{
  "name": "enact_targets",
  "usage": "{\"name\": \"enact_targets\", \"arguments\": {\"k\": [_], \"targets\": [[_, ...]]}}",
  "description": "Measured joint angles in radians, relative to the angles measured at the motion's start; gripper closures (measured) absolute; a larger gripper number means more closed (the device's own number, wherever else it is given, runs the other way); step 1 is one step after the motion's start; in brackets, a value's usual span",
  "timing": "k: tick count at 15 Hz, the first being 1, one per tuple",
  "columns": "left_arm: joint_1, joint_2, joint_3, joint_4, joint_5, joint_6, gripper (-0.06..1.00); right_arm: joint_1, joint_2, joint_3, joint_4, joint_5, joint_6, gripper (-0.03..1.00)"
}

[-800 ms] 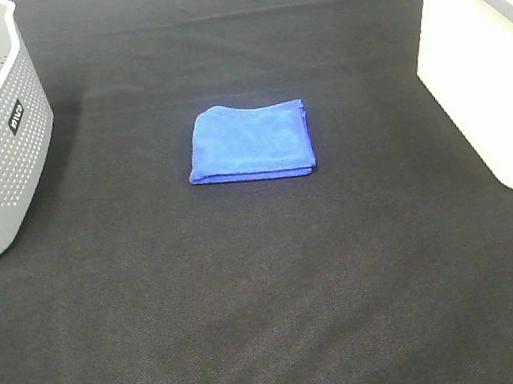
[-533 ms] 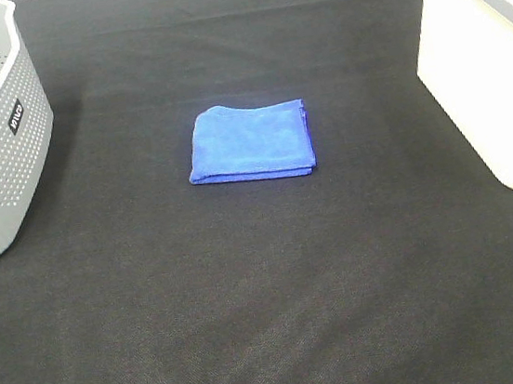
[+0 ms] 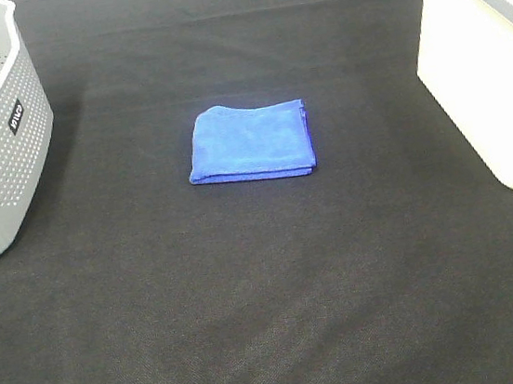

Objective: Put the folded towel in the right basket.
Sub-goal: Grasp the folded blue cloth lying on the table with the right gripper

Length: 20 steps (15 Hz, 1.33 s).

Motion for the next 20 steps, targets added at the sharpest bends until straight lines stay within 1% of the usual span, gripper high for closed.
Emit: {"name": "enact_targets", "arguments": {"k": [5, 20], "targets": [[0.000, 0.000, 0.000, -0.001, 0.000, 0.000, -0.04, 0.000, 0.000, 0.000, -0.026, 0.000, 0.000, -0.01], [0.000, 0.000, 0.000, -0.001, 0.000, 0.000, -0.04, 0.000, 0.000, 0.003, -0.022, 0.000, -0.018, -0.01]]}}
